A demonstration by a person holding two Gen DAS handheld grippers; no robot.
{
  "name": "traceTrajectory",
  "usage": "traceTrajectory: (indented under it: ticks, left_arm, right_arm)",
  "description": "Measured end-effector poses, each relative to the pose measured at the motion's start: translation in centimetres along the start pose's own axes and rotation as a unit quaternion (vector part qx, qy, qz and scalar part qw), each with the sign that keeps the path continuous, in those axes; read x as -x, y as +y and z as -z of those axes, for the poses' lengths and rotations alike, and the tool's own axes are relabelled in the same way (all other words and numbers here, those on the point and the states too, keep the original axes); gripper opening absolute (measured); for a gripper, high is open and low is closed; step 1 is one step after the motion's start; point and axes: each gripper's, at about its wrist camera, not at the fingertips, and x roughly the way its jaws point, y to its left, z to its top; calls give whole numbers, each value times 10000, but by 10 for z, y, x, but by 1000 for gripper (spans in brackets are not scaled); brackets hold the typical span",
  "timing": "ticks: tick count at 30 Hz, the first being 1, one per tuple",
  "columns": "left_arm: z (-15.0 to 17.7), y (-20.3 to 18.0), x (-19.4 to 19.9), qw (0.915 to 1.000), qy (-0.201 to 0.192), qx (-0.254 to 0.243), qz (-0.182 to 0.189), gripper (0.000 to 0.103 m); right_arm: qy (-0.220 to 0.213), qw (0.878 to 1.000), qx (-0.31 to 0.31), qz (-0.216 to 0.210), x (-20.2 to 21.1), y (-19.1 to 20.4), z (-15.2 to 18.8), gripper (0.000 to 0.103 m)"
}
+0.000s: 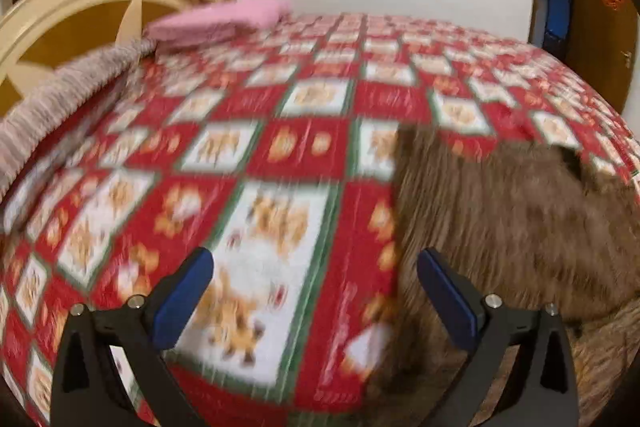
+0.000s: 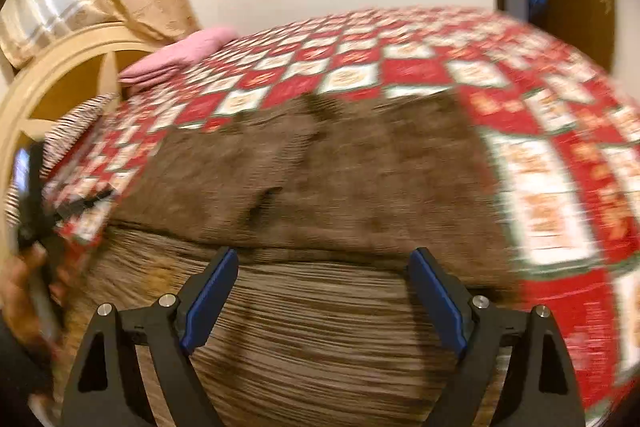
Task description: Fold small clothes
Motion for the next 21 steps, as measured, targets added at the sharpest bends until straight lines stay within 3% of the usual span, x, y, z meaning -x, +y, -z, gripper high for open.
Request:
traceTrajectory:
  ticks: [2,5,7,9,10,12,14,16,21]
  left_arm:
    - [-14,-16,-4,9998,-20,-171,66,103]
    - [-24,-55,-21,9972,45,-742,-44,103]
    - [-21,-76,-40,9891,53,-1246,-788,103]
    - [-15,-78,-60,9745,194,-1505,-1652,103]
    - [-14,-70,-63,9743,200,-1408,-1747,103]
    - [-12,-49,-64,9748,234,-1180,-1879,103]
    - [-6,-27,-65,9818,278,-930,-1634,103]
    - [-4,-12,-67,9804,367,-735,-1789,103]
    - [-3,-10,-66,9818,343,-718,-1724,103]
  right_arm:
    - [89,9997,-141,200,-2,-15,6,88]
    - [0,9984,-546,-128,0,-34,8,88]
    - [27,9989,-461,-48,-2,-32,9,88]
    - [46,9994,-342,59,-4,-28,8,88]
    - [43,9994,-337,60,-3,-28,9,88]
    - [-25,9990,-437,-79,-2,-32,10,88]
    - [-107,9977,-603,-285,0,-39,11,88]
    - [-180,9959,-756,-464,2,-45,13,88]
    - [-467,9948,-778,-458,14,-45,16,88]
